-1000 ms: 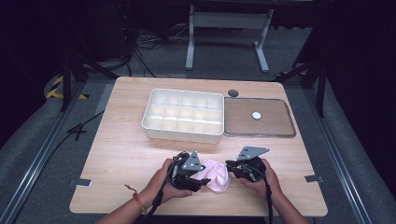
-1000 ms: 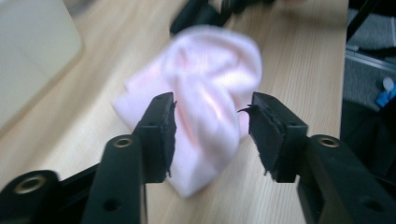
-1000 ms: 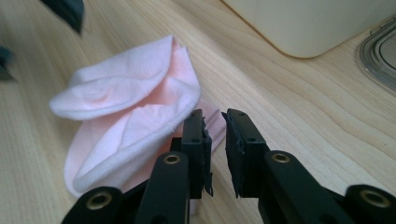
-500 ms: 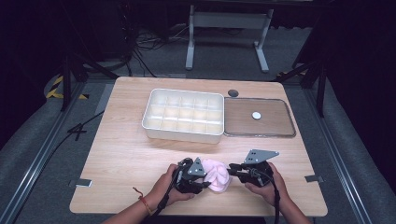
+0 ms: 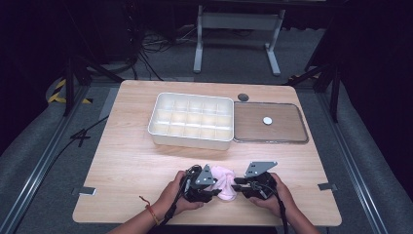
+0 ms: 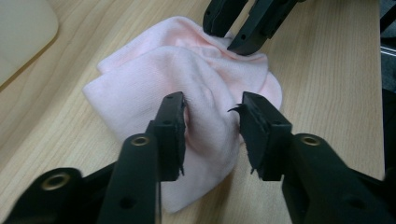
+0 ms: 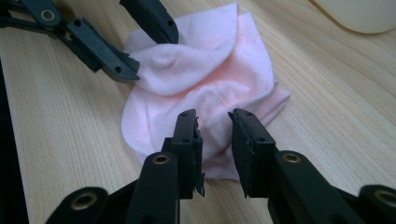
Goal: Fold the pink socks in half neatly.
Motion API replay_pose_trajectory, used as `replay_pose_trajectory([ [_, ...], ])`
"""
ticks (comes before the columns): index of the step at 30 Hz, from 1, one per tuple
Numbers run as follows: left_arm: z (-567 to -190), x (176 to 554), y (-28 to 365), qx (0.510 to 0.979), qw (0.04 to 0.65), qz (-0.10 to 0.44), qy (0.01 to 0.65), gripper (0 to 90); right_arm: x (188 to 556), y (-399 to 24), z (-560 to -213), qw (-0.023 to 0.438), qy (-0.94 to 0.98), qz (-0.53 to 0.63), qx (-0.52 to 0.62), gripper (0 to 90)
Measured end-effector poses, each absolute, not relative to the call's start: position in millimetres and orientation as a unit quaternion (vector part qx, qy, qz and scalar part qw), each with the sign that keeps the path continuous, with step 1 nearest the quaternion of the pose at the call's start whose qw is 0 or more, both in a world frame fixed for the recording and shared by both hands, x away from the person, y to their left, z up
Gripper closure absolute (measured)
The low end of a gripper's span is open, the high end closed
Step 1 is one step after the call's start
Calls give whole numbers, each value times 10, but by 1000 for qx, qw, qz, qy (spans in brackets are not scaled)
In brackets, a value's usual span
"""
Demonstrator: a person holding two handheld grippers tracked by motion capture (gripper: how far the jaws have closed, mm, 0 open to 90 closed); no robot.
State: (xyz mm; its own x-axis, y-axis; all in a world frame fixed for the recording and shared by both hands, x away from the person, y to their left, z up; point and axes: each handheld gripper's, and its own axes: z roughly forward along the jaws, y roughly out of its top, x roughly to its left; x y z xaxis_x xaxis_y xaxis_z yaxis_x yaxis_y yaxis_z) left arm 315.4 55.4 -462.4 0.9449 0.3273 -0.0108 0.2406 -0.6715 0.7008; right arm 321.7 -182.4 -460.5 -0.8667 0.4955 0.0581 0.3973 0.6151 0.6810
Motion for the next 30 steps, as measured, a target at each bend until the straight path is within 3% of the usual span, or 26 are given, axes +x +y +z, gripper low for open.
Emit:
replay_pose_trajectory([
  [6, -4662, 3184, 531, 919, 365, 52, 142, 851, 3237, -1816, -4637, 67, 895, 361, 254, 741],
  [18, -4494, 3324, 615, 876, 449, 1, 178, 865, 3243, -1780, -4646, 75, 896, 361, 248, 738],
  [26, -4668, 3305, 409, 895, 415, -3, 166, 792, 3263, -1792, -4642, 73, 896, 360, 250, 689],
  [28, -4710, 3305, 401, 896, 411, -10, 170, 682, 3280, -1846, -4605, 73, 891, 368, 254, 682],
  [30, -4679, 3300, 427, 892, 419, -9, 169, 659, 3284, -1883, -4570, 76, 886, 378, 257, 685],
])
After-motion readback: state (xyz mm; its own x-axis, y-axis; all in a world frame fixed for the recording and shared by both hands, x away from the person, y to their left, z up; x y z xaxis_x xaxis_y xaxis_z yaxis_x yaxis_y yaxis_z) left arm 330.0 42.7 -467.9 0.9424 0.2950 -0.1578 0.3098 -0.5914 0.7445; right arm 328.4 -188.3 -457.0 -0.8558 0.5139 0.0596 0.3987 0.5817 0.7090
